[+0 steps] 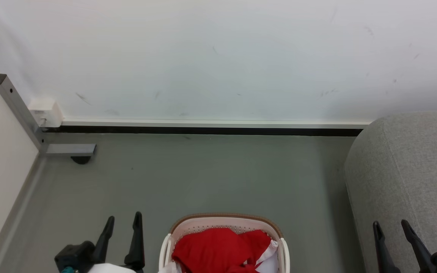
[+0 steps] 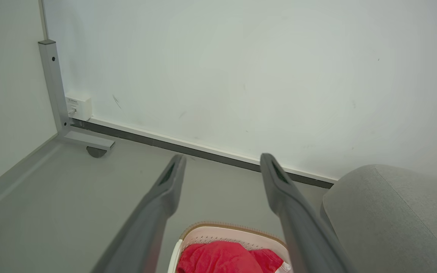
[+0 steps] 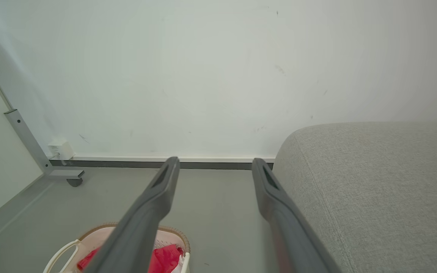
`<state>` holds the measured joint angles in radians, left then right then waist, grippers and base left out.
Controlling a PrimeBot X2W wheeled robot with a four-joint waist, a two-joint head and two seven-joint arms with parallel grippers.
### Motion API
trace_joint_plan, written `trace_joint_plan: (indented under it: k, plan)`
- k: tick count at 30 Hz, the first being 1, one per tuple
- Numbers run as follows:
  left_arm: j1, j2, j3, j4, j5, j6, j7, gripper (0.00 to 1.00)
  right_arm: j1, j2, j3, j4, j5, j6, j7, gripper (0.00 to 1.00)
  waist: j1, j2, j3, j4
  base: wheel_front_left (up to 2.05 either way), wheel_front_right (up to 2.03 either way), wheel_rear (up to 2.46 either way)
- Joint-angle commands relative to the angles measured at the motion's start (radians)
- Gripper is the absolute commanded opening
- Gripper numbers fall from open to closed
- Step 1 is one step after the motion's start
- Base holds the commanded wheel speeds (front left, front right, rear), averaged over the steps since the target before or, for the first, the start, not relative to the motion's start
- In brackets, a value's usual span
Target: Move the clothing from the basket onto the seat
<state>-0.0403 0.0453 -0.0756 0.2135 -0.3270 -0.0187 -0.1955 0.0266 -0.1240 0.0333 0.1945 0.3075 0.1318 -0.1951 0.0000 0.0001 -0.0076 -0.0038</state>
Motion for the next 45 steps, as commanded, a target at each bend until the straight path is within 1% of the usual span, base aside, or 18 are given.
trace_joint_plan:
  k: [1,10,24,34,45]
  plan:
    - [0.006,0.009,0.0,-0.006,0.026,-0.005,-0.008,1.0,0.011,-0.006,0.001,0.0,-0.019,-0.002,-0.009,1.0,0.0,-0.0001,0.0,0.0,0.0,0.0,0.0]
    - [0.016,0.014,-0.011,-0.017,0.122,-0.031,-0.028,1.0,0.019,0.003,-0.011,0.016,-0.074,-0.002,-0.028,1.0,0.0,-0.0001,-0.002,-0.001,0.0,0.0,0.0]
    - [0.028,0.015,-0.029,0.007,0.227,-0.069,-0.055,1.0,0.037,0.011,-0.023,0.048,-0.138,-0.002,-0.055,1.0,0.0,-0.0001,-0.005,-0.004,0.0,0.0,0.0]
    - [0.037,0.014,-0.033,0.021,0.294,-0.083,-0.071,1.0,0.046,0.013,-0.032,0.076,-0.181,-0.002,-0.073,1.0,0.0,-0.0001,-0.009,-0.004,0.0,0.0,0.0]
    - [0.042,0.01,-0.017,0.036,0.279,-0.087,-0.07,1.0,0.044,0.016,-0.036,0.077,-0.175,-0.002,-0.071,1.0,0.0,-0.0001,-0.007,-0.009,0.0,0.0,0.0]
